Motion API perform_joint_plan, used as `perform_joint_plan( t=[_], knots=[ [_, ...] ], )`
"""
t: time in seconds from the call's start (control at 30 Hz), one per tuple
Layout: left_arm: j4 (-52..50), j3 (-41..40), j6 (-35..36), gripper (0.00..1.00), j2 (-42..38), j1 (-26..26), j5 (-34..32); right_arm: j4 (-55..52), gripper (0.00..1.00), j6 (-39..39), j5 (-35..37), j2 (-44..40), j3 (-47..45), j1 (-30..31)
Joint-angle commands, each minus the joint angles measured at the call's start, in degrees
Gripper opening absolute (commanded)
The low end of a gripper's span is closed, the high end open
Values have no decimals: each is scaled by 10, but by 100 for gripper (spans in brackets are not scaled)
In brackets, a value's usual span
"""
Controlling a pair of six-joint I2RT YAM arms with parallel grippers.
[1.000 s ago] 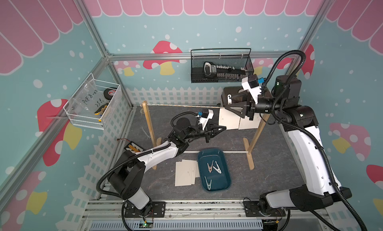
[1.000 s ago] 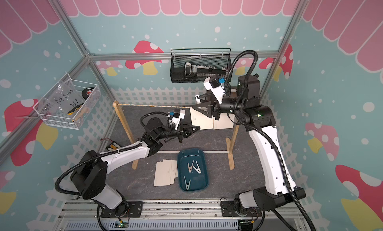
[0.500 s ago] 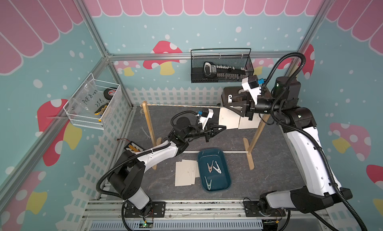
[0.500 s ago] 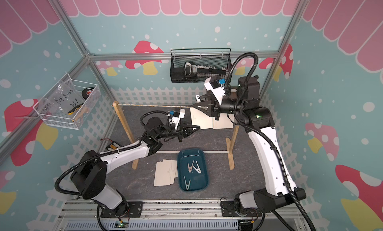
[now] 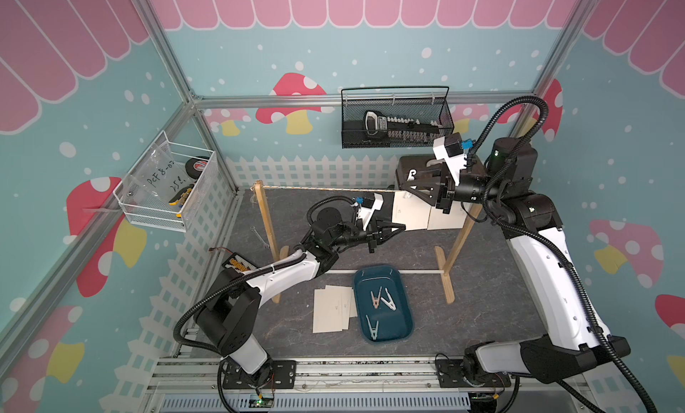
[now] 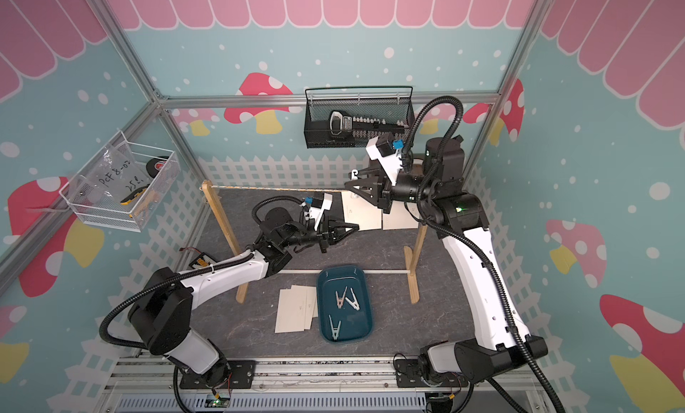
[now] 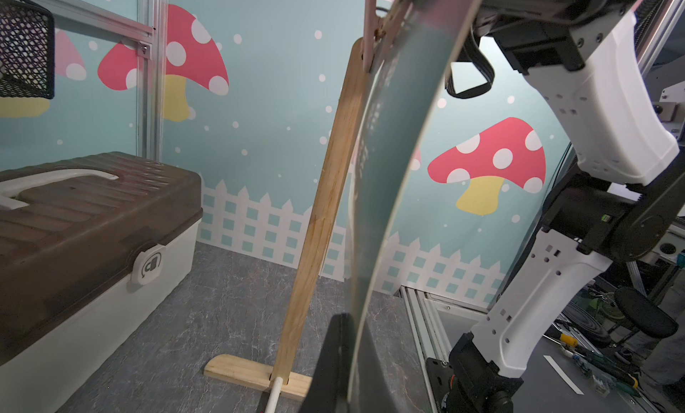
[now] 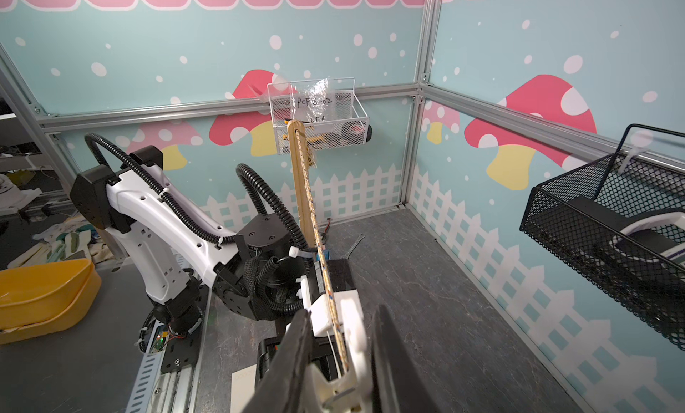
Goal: Remove the postcards from the strings
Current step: Remove the clamp from the clothesline, then place the postcard on the postcard, then place the clamp in the storage box.
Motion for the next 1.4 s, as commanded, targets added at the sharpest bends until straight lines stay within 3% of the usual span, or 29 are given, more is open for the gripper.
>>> perform_joint_plan(
  t=[0.0,0.27,0.53,0.93,1.07,1.37],
  knots=[
    [0,22,1,0,3,2,8,8,15,9,2,-9,-3,0],
    [-24,21,8,0,3,1,0,43,5,62,36,-18,-2,1],
    [-58,-8,26,0,-22,1,-10,98,4,128,94,-53,-3,0],
    [-216,-87,48,0,-163,1,-66,102,4,168,127,-155,-27,1],
    [-315,-119,38,0,-244,1,-98,113,3,202,123,-207,-82,1],
    [-523,-197,-22,0,-422,1,-199,145,2,247,124,-366,-316,2]
  ],
)
